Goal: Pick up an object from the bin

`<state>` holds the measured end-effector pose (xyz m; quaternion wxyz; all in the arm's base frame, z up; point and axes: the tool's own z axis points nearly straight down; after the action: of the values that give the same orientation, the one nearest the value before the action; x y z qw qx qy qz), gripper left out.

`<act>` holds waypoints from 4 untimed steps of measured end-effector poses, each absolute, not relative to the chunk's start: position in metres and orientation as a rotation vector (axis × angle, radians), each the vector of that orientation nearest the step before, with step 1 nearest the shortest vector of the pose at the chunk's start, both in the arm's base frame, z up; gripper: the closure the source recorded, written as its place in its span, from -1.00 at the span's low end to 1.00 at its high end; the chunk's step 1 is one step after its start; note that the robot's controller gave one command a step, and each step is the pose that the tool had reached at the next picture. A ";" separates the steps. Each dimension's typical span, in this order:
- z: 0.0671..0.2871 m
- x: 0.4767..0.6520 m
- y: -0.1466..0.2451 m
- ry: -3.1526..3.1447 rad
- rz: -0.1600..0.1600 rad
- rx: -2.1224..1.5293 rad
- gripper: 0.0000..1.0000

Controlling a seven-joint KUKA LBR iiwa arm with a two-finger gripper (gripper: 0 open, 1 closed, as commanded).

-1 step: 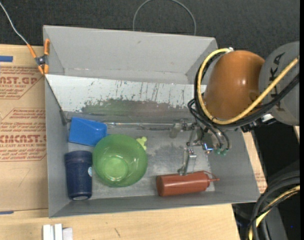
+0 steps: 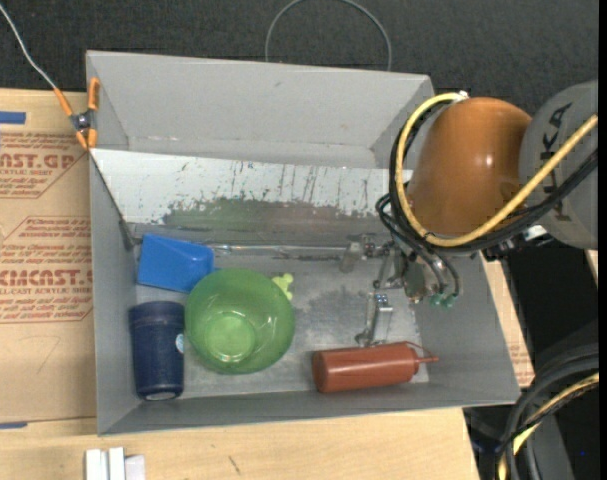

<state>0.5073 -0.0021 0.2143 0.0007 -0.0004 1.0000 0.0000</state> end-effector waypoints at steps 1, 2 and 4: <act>0.103 0.486 -0.045 3.133 0.001 -0.272 -1.00; 0.157 0.484 -0.052 3.077 -0.001 -0.612 -1.00; 0.073 0.485 -0.038 2.957 -0.005 -1.016 -1.00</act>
Offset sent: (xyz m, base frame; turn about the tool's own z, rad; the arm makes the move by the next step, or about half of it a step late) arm -0.0235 -0.0513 -0.0586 -0.3914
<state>0.4846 -0.0377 0.0732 0.0074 -0.3248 0.9458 -0.0015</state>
